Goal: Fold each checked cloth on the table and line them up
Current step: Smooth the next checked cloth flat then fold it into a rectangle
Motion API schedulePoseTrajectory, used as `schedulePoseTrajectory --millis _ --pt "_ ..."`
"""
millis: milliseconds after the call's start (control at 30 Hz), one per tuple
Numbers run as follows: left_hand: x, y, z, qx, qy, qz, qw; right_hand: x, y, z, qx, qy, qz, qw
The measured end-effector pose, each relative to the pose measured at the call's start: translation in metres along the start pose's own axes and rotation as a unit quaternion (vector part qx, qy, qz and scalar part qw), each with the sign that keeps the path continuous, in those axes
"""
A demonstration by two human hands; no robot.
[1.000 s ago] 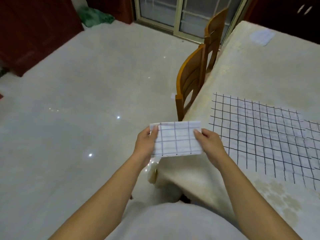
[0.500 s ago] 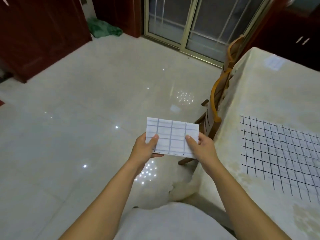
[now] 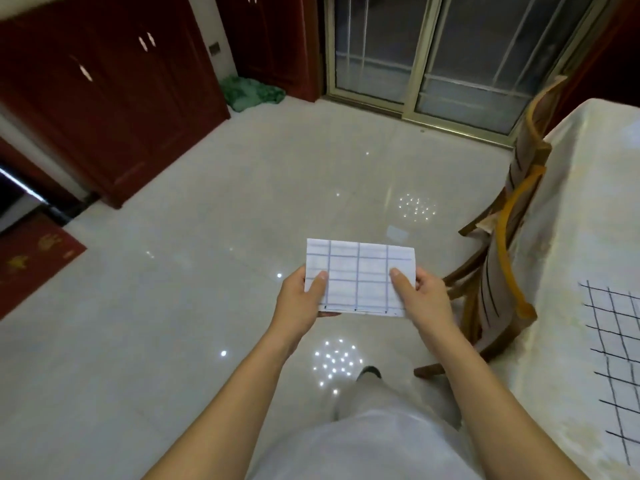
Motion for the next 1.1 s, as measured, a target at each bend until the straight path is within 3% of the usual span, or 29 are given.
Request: schedulePoseTrajectory --millis 300,467,767,1100 --pt "-0.169 -0.056 -0.069 -0.010 -0.027 -0.006 1.000 -0.133 0.029 0.112 -0.104 0.024 -0.026 0.994" --pt "-0.224 -0.098 -0.066 0.012 -0.007 0.023 1.000 -0.180 0.053 0.115 -0.132 -0.005 -0.062 0.989" --pt "-0.356 -0.156 -0.056 -0.011 -0.021 0.110 0.994 -0.278 0.082 0.133 -0.092 -0.048 -0.169 0.980" --pt "-0.523 -0.247 -0.118 0.032 -0.038 0.301 0.952 -0.376 0.130 0.227 -0.087 -0.029 -0.345 0.934"
Point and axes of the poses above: each hand's wrist, its own x-axis away from the middle knuckle, its own y-axis out of the back of the hand, z = x × y, the point moved 4 cm from there along -x, towards the middle knuckle, and after that the axes turned 14 degrees about -y, right-handed, at the moved point
